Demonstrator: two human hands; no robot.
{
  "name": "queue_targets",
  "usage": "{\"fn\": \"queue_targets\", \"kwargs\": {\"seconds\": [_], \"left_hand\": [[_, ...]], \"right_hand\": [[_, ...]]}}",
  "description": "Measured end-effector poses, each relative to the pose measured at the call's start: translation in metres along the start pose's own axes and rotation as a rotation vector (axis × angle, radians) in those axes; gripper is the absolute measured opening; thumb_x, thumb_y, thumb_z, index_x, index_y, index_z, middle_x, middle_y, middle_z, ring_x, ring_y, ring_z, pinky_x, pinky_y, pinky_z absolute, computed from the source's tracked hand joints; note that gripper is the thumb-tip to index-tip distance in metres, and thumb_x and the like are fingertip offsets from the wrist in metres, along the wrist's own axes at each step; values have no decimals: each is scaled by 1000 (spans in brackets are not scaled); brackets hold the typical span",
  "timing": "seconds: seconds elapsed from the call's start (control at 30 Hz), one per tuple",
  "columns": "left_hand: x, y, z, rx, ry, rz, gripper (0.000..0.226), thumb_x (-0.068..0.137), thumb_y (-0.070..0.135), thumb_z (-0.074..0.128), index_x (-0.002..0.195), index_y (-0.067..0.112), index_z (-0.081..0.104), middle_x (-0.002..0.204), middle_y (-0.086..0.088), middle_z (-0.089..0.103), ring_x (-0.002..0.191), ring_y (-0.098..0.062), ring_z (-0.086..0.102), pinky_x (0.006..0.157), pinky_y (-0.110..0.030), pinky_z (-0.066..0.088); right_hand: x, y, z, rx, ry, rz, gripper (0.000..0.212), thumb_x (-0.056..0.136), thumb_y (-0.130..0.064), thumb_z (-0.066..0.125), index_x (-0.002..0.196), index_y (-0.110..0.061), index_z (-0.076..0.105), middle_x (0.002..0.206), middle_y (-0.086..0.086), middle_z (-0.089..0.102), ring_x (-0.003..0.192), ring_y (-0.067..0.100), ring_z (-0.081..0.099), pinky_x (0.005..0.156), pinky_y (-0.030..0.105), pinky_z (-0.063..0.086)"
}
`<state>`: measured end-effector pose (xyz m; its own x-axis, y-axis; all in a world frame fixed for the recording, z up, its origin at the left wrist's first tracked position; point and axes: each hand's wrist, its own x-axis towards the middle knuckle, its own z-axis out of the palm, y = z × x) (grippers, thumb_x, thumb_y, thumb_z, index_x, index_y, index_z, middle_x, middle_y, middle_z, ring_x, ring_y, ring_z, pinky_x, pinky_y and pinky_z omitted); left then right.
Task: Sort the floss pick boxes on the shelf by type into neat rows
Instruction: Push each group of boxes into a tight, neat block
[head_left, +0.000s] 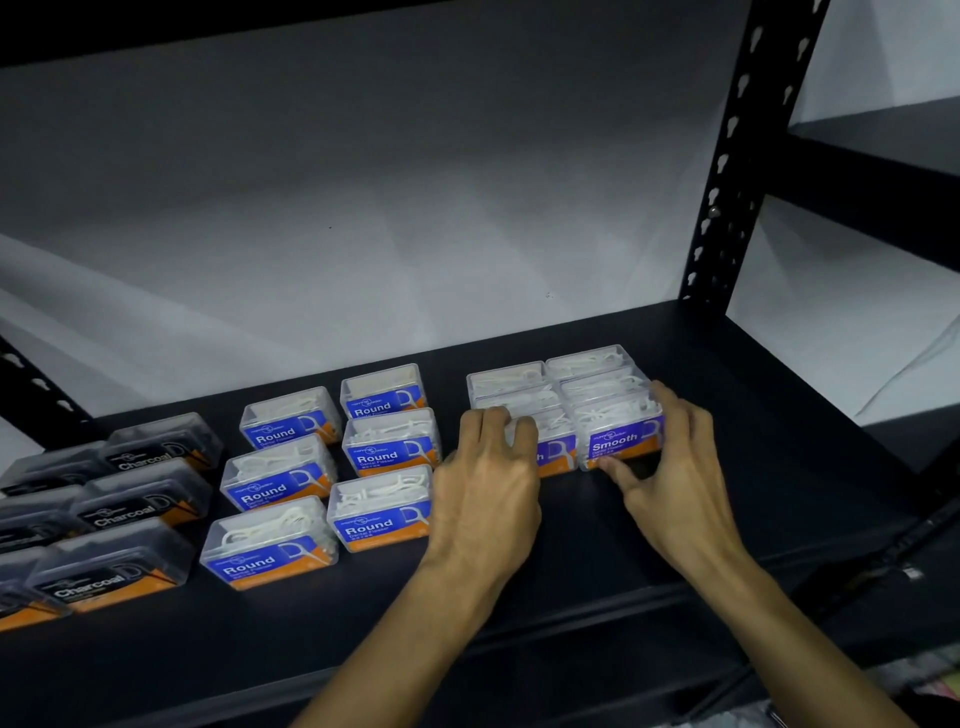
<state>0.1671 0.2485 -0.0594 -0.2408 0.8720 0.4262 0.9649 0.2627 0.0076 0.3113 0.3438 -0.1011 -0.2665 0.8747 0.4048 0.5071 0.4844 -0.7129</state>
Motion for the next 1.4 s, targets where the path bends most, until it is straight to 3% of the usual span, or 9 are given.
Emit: {"fn": "queue_targets", "kwargs": {"seconds": [0.17, 0.27, 0.37, 0.43, 0.6, 0.8, 0.97, 1.2, 1.4], "left_hand": [[-2, 0, 1, -20, 21, 4, 55, 51, 16, 90, 102, 7, 70, 101, -12, 67, 91, -28, 64, 50, -32, 52], [-3, -2, 1, -73, 20, -16, 74, 53, 19, 91, 120, 4, 63, 117, -17, 63, 104, -32, 61, 67, -38, 57], [0, -2, -6, -247, -37, -96, 97, 64, 22, 87, 145, 5, 36, 145, -18, 41, 133, -33, 41, 95, -44, 51], [6, -1, -14, -426, -89, -212, 111, 74, 25, 82, 155, 11, 8, 159, -10, 14, 146, -24, 17, 112, -38, 33], [35, -4, -24, -675, -393, -464, 124, 78, 16, 79, 151, 9, -21, 164, -1, -10, 150, -16, 2, 116, -24, 12], [51, -11, -18, -791, -519, -639, 112, 74, 10, 76, 154, 5, -3, 158, -10, 25, 136, -25, 39, 104, -31, 42], [52, -16, -16, -883, -548, -713, 92, 70, 8, 82, 143, 6, 26, 129, -7, 52, 112, -21, 53, 81, -29, 47], [51, -15, -8, -956, -539, -722, 85, 69, 8, 83, 136, 12, 32, 126, -5, 55, 114, -22, 55, 92, -35, 51], [49, -16, -4, -998, -529, -707, 80, 69, 8, 83, 132, 15, 34, 123, -3, 56, 111, -20, 55, 97, -39, 50]], "right_hand": [[0, 0, -1, -15, -11, 0, 96, 67, -14, 85, 145, -17, 28, 134, 9, 36, 120, 22, 47, 88, 25, 42], [0, -2, -2, -29, -38, 11, 103, 65, -17, 86, 147, -16, 24, 137, 11, 34, 125, 23, 43, 90, 26, 40], [4, -5, -11, 19, -123, 67, 113, 66, -19, 85, 150, -20, 10, 145, 8, 24, 132, 21, 35, 97, 28, 36], [11, -4, -21, 114, -219, 135, 115, 70, -14, 82, 151, -27, 1, 151, 1, 18, 132, 14, 33, 99, 26, 34], [42, 12, -33, 387, -390, 295, 112, 73, 4, 71, 150, -36, -1, 158, -6, 18, 142, 11, 23, 112, 36, 29], [60, 16, -31, 486, -555, 352, 113, 53, -6, 64, 150, -32, 13, 156, -9, 25, 135, 13, 37, 110, 41, 37], [65, 15, -30, 519, -581, 351, 110, 53, -4, 61, 150, -28, 17, 148, -5, 37, 123, 14, 50, 103, 36, 43], [64, 8, -29, 554, -595, 324, 97, 61, 8, 63, 145, -25, 29, 122, -6, 61, 105, 13, 64, 86, 29, 50], [62, 9, -27, 573, -566, 337, 89, 73, 23, 52, 144, -25, 30, 121, -6, 61, 107, 15, 62, 92, 32, 49]]}}
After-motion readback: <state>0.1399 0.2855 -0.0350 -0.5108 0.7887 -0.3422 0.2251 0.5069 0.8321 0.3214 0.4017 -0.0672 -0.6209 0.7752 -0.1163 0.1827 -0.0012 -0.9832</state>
